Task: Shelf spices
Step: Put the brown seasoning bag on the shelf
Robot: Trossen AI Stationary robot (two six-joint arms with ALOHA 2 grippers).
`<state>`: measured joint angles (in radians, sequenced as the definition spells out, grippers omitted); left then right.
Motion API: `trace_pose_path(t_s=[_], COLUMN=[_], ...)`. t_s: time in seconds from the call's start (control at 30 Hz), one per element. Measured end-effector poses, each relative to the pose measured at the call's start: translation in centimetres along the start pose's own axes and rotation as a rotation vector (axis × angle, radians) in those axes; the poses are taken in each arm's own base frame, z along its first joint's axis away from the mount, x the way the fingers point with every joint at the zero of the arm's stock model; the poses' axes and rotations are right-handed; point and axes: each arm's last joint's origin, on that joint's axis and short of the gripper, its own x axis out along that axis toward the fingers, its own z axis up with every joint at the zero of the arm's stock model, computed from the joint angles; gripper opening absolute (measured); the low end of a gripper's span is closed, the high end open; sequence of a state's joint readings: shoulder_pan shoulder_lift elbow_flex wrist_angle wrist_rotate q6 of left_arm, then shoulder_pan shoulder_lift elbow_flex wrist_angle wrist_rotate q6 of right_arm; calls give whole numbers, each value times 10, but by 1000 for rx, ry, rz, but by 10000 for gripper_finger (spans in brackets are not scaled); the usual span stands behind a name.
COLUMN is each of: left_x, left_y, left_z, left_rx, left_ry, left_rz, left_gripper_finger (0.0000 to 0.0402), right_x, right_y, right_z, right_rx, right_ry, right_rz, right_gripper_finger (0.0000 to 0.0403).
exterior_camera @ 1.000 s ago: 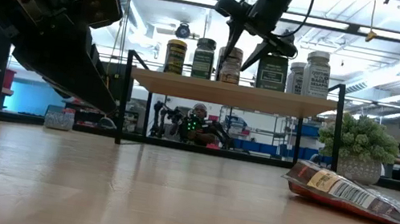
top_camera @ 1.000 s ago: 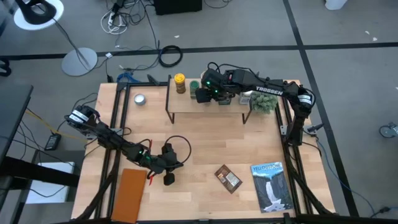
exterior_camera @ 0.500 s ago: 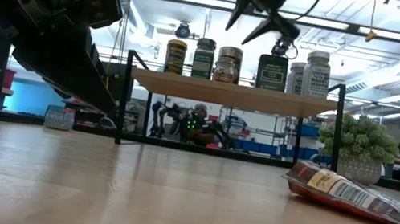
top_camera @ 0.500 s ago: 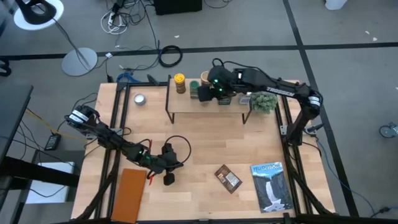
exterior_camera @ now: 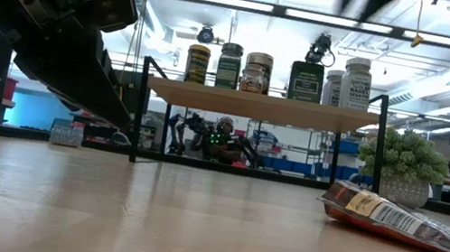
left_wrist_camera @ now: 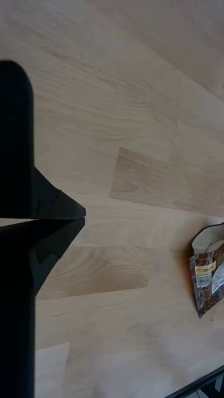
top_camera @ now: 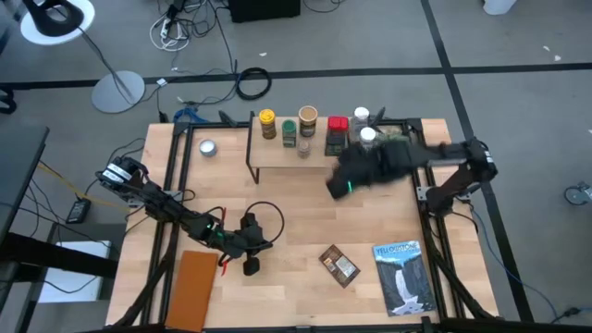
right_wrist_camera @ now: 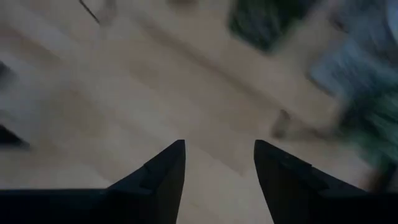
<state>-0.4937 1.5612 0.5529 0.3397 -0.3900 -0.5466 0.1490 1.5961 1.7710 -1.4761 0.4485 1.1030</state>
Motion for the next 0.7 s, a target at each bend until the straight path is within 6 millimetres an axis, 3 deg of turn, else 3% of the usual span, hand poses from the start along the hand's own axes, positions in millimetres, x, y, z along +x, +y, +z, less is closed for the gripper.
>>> trace_pose_path(t_s=[0.1, 0.23, 0.43, 0.53, 0.7], left_x=[0, 0, 0, 0, -1], left_y=[0, 0, -1, -3, -7], left_z=[0, 1, 2, 4, 12], left_rx=[-1, -4, -14, -27, -51], left_ry=[-1, -8, -18, -42, -118], left_rz=[0, -5, -12, -26, -71], left_gripper_finger=[3, 3, 3, 3, 6], right_x=[2, 18, 67, 83, 77], right_y=[6, 13, 0, 4, 10], right_z=[-47, -114, -210, -247, -286], right_rx=[-68, -141, -59, -43, -44], right_ry=[30, 83, 192, 61, -414], right_rz=[-100, -140, -233, -19, 423], right_gripper_finger=[188, 184, 174, 171, 166])
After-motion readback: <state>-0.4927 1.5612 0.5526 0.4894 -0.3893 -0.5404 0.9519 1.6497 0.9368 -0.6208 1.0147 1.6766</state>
